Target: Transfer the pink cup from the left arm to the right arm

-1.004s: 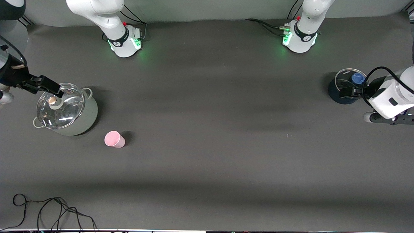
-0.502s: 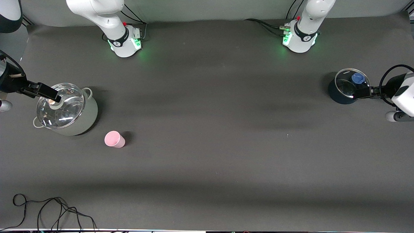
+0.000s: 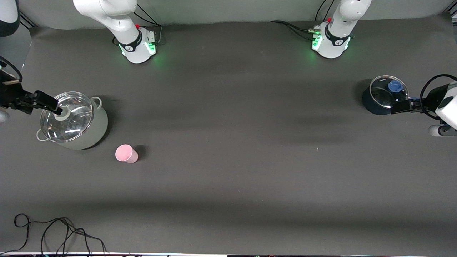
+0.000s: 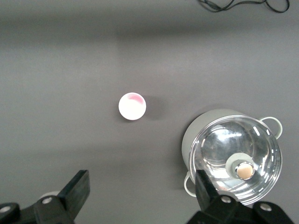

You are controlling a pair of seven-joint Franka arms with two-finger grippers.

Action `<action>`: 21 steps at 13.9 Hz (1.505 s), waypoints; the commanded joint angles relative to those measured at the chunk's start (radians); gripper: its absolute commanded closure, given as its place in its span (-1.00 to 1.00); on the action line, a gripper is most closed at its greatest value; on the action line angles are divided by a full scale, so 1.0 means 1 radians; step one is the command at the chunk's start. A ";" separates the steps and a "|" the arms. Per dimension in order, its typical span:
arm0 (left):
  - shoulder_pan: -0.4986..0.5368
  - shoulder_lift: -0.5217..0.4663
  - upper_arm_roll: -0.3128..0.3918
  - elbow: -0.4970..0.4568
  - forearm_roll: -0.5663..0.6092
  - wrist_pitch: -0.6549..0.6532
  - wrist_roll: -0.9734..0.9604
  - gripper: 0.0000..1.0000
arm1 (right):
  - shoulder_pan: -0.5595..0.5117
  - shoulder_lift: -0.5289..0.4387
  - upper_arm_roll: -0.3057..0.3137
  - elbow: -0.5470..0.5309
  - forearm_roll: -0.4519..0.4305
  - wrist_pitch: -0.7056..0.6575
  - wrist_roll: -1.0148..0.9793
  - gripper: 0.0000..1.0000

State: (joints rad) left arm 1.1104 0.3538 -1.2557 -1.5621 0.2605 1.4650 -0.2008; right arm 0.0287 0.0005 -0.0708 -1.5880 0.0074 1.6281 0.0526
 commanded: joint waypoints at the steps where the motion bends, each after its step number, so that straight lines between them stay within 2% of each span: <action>1: -0.215 -0.041 0.218 0.048 -0.001 -0.021 0.021 -0.99 | -0.024 0.013 0.016 0.078 0.008 -0.010 -0.019 -1.00; 2: -0.289 -0.042 0.289 0.066 -0.004 -0.037 0.021 -1.00 | -0.035 0.015 0.023 0.077 0.009 -0.010 -0.019 -1.00; 4: -0.363 -0.084 0.364 0.065 -0.018 -0.037 0.032 -1.00 | -0.090 0.010 0.066 0.076 0.034 -0.025 -0.019 -1.00; 5: -0.415 -0.101 0.425 0.065 -0.035 -0.037 0.055 -0.99 | -0.099 0.010 0.071 0.074 0.046 -0.034 -0.019 -1.00; 9: -0.760 -0.231 0.860 0.008 -0.176 0.013 0.135 -0.99 | -0.102 0.012 0.085 0.074 0.045 -0.074 -0.020 -1.00; 11: -0.881 -0.272 0.979 -0.048 -0.184 0.050 0.135 -0.99 | -0.102 0.013 0.085 0.071 0.043 -0.135 -0.019 -1.00; 15: -1.137 -0.328 1.217 -0.099 -0.221 0.080 0.135 -1.00 | -0.101 0.022 0.088 0.076 0.043 -0.146 -0.020 -1.00; 16: -1.177 -0.335 1.248 -0.110 -0.222 0.081 0.135 -0.99 | -0.095 0.023 0.088 0.082 0.039 -0.146 -0.020 -1.00; 21: -1.173 -0.334 1.250 -0.082 -0.274 0.078 0.161 -1.00 | -0.092 0.044 0.086 0.095 0.040 -0.146 -0.020 -1.00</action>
State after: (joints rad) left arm -0.0440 0.0459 -0.0290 -1.6279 0.0039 1.5310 -0.0708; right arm -0.0567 0.0232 0.0103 -1.5298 0.0330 1.5023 0.0525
